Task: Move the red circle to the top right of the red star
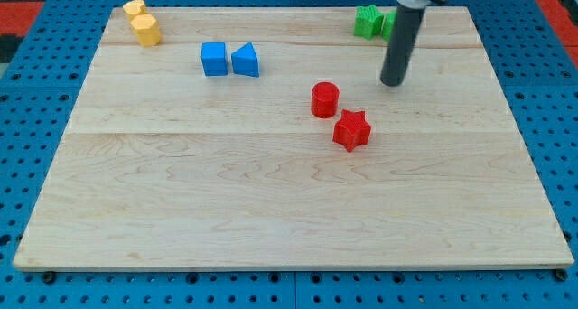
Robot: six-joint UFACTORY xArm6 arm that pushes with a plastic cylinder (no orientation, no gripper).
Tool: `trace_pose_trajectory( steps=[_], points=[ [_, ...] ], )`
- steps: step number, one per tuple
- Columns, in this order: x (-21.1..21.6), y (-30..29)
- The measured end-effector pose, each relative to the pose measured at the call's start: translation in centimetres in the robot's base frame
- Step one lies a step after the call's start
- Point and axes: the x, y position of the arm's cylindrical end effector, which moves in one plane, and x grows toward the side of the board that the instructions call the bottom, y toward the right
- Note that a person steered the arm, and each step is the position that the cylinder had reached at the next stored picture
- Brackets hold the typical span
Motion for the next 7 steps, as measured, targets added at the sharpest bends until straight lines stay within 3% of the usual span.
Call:
trace_pose_trajectory(
  steps=[2, 4, 5, 7],
  points=[
    [-0.2, -6.7],
    [1.1, -7.3],
    [1.4, -11.2],
    [7.1, -12.0]
  ],
)
